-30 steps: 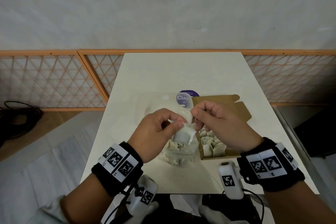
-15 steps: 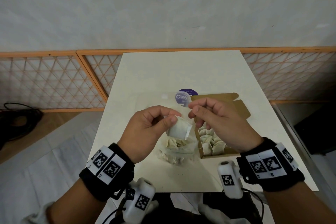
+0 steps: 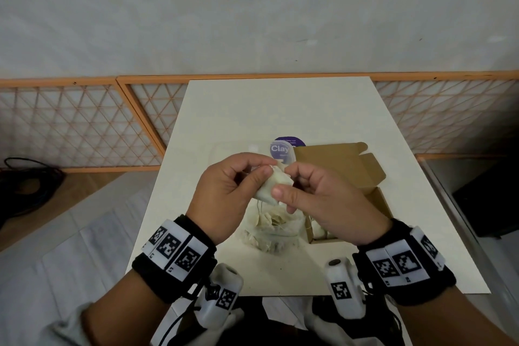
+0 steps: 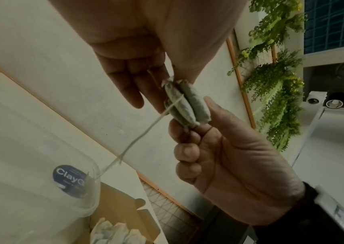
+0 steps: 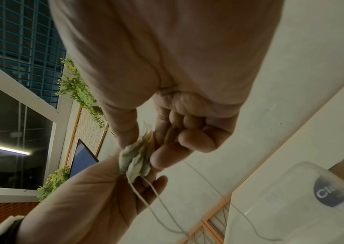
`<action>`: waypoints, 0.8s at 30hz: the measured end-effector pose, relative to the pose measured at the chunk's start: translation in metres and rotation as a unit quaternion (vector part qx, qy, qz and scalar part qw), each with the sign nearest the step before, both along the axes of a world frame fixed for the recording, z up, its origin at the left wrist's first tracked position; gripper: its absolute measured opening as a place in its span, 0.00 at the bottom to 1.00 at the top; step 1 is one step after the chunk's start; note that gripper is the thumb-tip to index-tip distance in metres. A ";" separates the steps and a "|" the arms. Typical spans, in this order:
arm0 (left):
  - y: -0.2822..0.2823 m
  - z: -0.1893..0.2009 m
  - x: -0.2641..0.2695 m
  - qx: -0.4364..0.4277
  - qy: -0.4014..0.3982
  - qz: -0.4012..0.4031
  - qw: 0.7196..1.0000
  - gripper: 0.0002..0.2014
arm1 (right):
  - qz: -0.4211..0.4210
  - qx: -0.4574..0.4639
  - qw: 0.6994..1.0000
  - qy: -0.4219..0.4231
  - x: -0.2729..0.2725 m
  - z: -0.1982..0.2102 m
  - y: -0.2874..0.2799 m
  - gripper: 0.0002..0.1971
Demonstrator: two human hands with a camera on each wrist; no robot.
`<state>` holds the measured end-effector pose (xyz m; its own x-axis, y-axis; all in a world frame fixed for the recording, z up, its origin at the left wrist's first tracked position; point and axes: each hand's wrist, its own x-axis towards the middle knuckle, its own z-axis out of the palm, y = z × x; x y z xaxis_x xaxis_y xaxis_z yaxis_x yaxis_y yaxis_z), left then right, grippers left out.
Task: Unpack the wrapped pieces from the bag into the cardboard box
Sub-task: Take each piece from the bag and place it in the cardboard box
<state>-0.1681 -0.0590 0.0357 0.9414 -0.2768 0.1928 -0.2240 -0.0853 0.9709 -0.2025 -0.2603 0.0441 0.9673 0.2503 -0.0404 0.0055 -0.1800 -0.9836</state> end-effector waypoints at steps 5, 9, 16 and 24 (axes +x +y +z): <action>-0.001 -0.006 0.003 0.028 -0.020 0.015 0.999 0.08 | 0.001 -0.014 1.000 0.009 0.000 -0.005 0.000 0.13; -0.005 -0.006 0.005 0.027 -0.038 0.007 0.999 0.07 | -0.012 0.011 1.000 0.016 0.007 -0.009 0.000 0.23; -0.013 0.001 0.006 0.011 -0.052 0.003 0.999 0.18 | -0.022 0.021 0.999 0.026 0.014 -0.010 -0.008 0.28; -0.011 -0.031 0.012 0.105 0.042 0.019 0.993 0.05 | -0.125 -0.180 0.971 -0.098 0.005 0.008 -0.086 0.15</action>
<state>-0.1561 -0.0705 0.0050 0.9623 -0.2664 0.0553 -0.1359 -0.2944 0.9460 -0.1974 -0.3466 0.0522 0.9940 0.0108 0.1091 0.0981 -0.5319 -0.8411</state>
